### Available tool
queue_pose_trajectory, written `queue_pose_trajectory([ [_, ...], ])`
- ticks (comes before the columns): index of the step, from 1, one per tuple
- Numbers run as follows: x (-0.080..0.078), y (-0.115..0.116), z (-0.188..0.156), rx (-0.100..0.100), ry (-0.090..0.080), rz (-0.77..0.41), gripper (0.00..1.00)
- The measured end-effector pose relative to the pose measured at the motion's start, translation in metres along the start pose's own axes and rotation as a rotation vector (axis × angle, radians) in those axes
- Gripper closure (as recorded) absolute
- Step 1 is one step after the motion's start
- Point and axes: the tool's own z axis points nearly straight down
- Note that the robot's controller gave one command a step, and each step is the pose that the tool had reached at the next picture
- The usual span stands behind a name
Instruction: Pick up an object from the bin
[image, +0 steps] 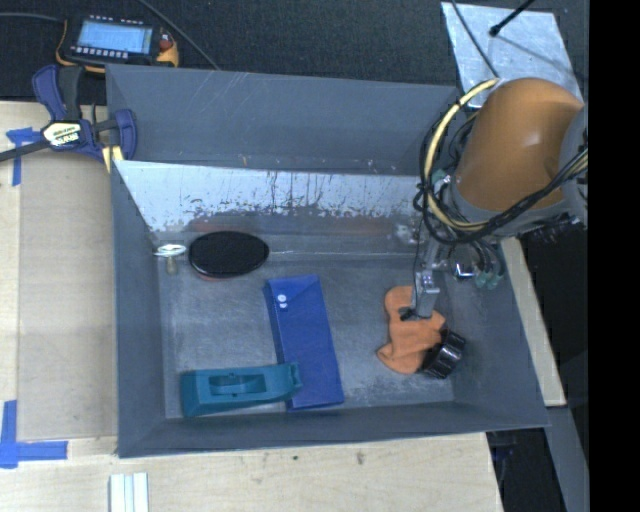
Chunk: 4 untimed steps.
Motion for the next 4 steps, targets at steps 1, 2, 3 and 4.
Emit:
queue_pose_trajectory([
  [1, -0.002, 0.0, -0.005, 0.001, -0.009, -0.001, 0.0],
  [2, -0.011, 0.045, 0.038, 0.002, -0.011, -0.119, 0.0],
  [3, -0.054, 0.079, 0.044, 0.001, -0.01, -0.327, 0.0],
  [4, -0.051, 0.098, 0.055, 0.0, -0.007, -0.11, 0.0],
])
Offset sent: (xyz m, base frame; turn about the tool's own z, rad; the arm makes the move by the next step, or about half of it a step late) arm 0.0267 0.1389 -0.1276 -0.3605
